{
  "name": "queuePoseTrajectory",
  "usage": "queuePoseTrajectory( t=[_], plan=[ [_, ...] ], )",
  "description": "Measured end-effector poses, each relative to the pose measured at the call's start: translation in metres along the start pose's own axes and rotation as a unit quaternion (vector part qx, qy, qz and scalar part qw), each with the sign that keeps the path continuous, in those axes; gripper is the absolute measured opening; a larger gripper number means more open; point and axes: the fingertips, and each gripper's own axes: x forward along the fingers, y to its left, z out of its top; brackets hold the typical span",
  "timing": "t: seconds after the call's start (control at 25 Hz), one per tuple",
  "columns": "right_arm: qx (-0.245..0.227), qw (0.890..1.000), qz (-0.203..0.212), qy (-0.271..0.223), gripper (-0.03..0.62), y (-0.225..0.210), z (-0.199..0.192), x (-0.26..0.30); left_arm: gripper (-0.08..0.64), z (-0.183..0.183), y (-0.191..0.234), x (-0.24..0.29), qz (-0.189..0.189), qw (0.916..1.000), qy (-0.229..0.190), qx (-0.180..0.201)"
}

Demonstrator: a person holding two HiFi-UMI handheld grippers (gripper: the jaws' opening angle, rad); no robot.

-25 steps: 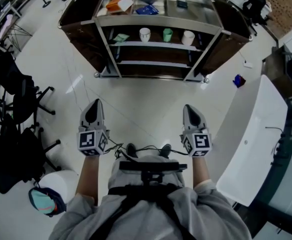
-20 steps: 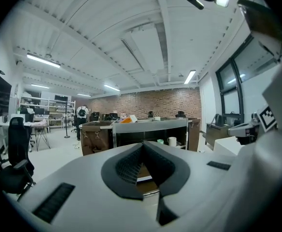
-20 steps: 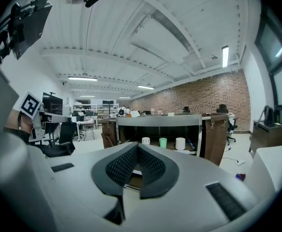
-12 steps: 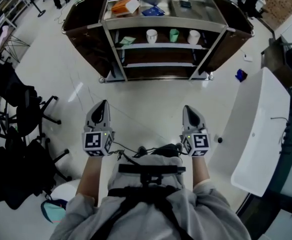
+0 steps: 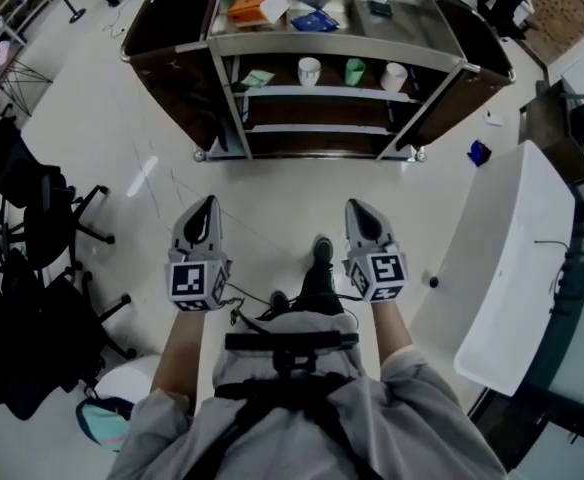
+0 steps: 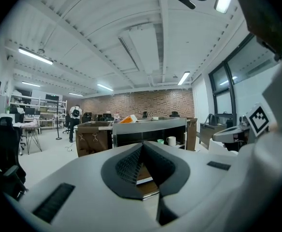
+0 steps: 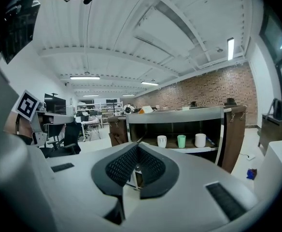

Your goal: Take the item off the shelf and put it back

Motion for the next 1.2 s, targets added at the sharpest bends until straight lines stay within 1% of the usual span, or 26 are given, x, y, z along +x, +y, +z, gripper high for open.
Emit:
queuePoseTrajectory(
  t=[0.28,0.48,0.56,0.68,0.84,1.0,1.08,1.2],
  plan=[
    [0.0,1.0,0.015,0.014,0.008,-0.028,0.005,0.048,0.005,-0.002,0.002,0.038,0.03,0.9994,0.014,-0.014],
    [0.0,0.999,0.038,0.022,0.008,-0.062,0.012,0.081,0.005,0.005,0.0,0.081,0.058,0.998,0.01,-0.023],
    [0.0,0.998,0.052,0.023,0.008,-0.077,0.018,0.094,0.005,0.009,-0.003,0.101,0.068,0.9974,0.006,-0.021],
    [0.015,0.997,0.075,0.031,0.008,-0.098,0.023,0.113,0.005,0.016,-0.008,0.126,0.083,0.9963,0.013,-0.02],
    [0.04,0.994,0.096,0.038,0.008,-0.12,0.022,0.144,0.005,0.027,-0.003,0.151,0.103,0.9946,0.003,-0.016],
    [0.064,0.992,0.1,0.043,0.008,-0.126,0.015,0.165,0.005,0.025,0.006,0.164,0.109,0.9939,0.012,-0.01],
    [0.075,0.991,0.102,0.045,0.008,-0.124,0.011,0.179,0.005,0.023,0.012,0.175,0.103,0.9945,0.016,-0.006],
    [0.077,0.99,0.107,0.051,0.009,-0.112,0.005,0.198,0.005,0.021,0.019,0.191,0.086,0.9962,0.013,0.004]
  ],
)
